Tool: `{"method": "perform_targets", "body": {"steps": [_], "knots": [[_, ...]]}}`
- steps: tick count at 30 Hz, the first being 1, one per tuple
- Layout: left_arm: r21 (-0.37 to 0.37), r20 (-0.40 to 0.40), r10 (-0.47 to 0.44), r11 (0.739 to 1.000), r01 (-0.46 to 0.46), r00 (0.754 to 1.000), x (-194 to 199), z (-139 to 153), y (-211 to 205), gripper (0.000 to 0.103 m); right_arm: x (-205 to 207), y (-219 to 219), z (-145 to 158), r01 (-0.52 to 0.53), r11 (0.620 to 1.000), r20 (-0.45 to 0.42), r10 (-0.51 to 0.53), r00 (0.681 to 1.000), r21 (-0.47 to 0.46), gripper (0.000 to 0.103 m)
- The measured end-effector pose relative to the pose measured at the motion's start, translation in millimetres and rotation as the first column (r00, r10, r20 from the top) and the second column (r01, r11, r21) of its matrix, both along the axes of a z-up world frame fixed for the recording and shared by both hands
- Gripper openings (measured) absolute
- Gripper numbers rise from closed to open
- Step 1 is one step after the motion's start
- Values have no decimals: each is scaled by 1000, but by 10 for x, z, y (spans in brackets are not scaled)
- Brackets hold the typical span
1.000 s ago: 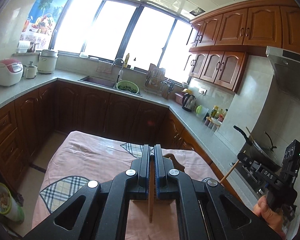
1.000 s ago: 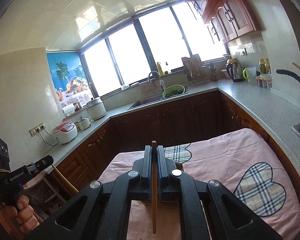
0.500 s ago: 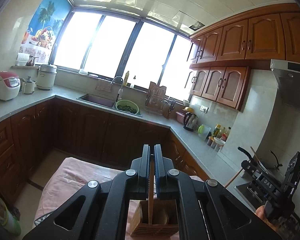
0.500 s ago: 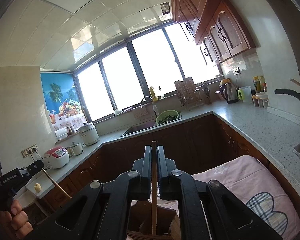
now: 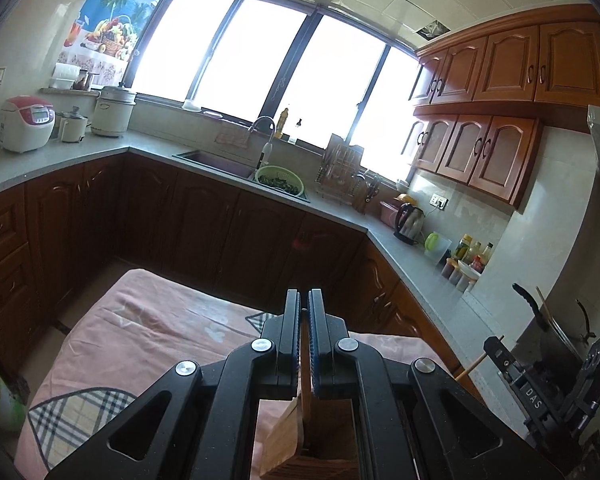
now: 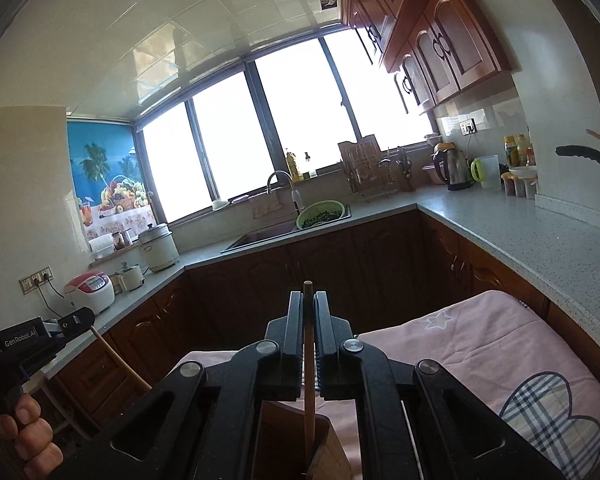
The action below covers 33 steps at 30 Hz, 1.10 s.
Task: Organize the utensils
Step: 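Lift the held chopstick with the right tool and carry it over the wooden holder, then lower the chopstick into the holder and open the right tool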
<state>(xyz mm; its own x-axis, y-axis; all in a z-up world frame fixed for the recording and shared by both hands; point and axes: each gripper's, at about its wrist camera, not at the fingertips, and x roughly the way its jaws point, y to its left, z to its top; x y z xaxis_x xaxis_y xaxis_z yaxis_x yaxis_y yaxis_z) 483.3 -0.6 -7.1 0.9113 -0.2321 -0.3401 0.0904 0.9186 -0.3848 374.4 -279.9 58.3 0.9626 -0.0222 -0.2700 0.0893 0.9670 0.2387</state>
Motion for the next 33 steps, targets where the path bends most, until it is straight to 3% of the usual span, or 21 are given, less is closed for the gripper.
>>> {"method": "perform_targets", "body": {"steps": [6, 15, 20, 22, 26, 28, 30, 33], "knots": [[17, -32, -8, 1000, 8, 999, 196, -75, -130, 3, 25, -80, -226, 12, 999, -25, -10, 1000, 46, 5], [30, -61, -23, 999, 25, 998, 210, 35, -10, 4, 25, -165, -215, 13, 997, -58, -8, 998, 80, 9], [30, -88, -24, 999, 27, 996, 192, 64, 91, 10, 34, -212, -239, 18, 995, -86, -10, 996, 97, 11], [30, -91, -26, 999, 29, 995, 153, 60, 115, 18, 27, -208, -234, 22, 995, -93, -13, 996, 97, 16], [39, -81, -26, 999, 30, 996, 116, 133, 108, 34, 0, -195, -215, 18, 993, -97, -7, 995, 113, 47], [39, -80, -22, 999, 25, 997, 58, 142, 120, 57, -32, -193, -190, 16, 993, -92, -5, 996, 118, 49], [31, -73, -10, 999, 12, 997, -36, 163, 174, 73, -88, -198, -163, 12, 991, -92, 0, 996, 135, 69], [22, -72, -5, 1000, 6, 997, -226, 166, 254, 80, -254, -217, -114, 1, 986, -72, 11, 997, 169, 82]]}}
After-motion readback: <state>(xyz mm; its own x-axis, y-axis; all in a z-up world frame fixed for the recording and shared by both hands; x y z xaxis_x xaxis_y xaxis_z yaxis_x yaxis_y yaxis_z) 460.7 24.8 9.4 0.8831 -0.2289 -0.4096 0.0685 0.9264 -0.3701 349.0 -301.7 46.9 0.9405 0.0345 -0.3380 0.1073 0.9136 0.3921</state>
